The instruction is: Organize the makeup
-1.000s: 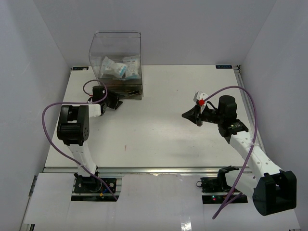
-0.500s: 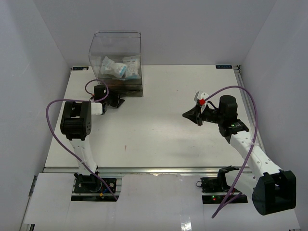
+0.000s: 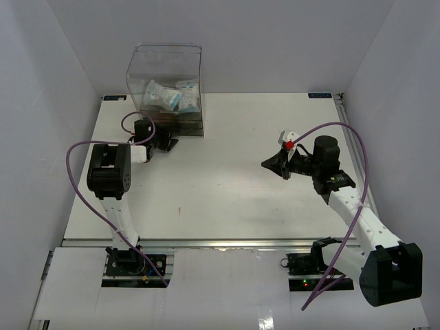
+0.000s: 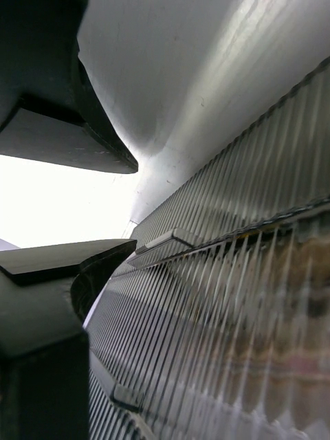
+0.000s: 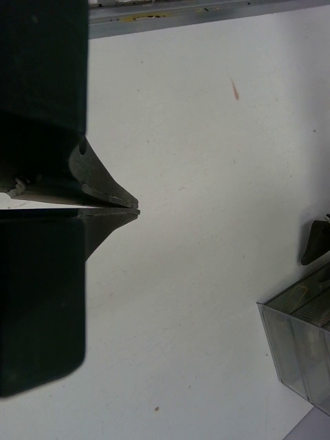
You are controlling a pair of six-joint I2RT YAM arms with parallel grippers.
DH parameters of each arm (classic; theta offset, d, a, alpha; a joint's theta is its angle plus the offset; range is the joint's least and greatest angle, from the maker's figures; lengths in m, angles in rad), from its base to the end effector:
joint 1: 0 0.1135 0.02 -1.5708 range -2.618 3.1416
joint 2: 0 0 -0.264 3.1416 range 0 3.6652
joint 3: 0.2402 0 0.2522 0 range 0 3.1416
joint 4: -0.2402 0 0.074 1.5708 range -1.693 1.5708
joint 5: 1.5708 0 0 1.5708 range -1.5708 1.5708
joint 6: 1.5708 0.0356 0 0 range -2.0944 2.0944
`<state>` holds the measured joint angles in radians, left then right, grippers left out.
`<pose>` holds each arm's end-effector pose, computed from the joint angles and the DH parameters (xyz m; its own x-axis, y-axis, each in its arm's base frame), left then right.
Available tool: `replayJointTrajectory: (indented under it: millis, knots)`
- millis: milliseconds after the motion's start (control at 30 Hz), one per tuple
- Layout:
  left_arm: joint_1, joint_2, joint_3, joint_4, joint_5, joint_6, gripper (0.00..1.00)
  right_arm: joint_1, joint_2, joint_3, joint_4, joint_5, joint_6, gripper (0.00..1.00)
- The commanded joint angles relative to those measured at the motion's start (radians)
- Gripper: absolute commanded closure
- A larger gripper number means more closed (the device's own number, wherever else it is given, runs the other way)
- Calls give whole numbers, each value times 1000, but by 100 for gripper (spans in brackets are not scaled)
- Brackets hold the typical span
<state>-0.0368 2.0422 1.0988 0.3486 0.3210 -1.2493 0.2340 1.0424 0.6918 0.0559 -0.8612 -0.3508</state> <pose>0.4208 -0.0267 0.1252 -0.4578 -0.8840 -0.0940 -0.4377 0.3162 -0.8417 0.2180 0.0797 0.2855 0.0292 -0.2232 -0.9743 -0.9021 0.4140 -0.1219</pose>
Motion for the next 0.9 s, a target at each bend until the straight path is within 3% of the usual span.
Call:
replayJointTrajectory:
  millis: [0, 300, 567, 633, 667, 767, 867]
  knots:
    - [-2, -19, 31, 77, -21, -37, 47, -10, 7, 25, 32, -25, -8, 92]
    - [-2, -49, 4, 114, -18, -61, 46, -13, 7, 23, 32, -26, -8, 92]
    - [-3, -237, -225, 242, 73, 45, 45, -43, -1, 31, 5, 3, -20, 90]
    - [-3, -306, -264, 234, 111, 90, 40, -61, -6, 36, -5, 7, -20, 81]
    - [-2, -345, -283, 233, 131, 112, 33, -72, -11, 37, -10, 7, -20, 73]
    - [-1, -464, -315, 217, 207, 187, 2, -107, -26, 38, -27, -1, -23, 47]
    - [3, -634, -297, 128, 281, 322, 2, -150, -52, 33, -39, 9, -27, 12]
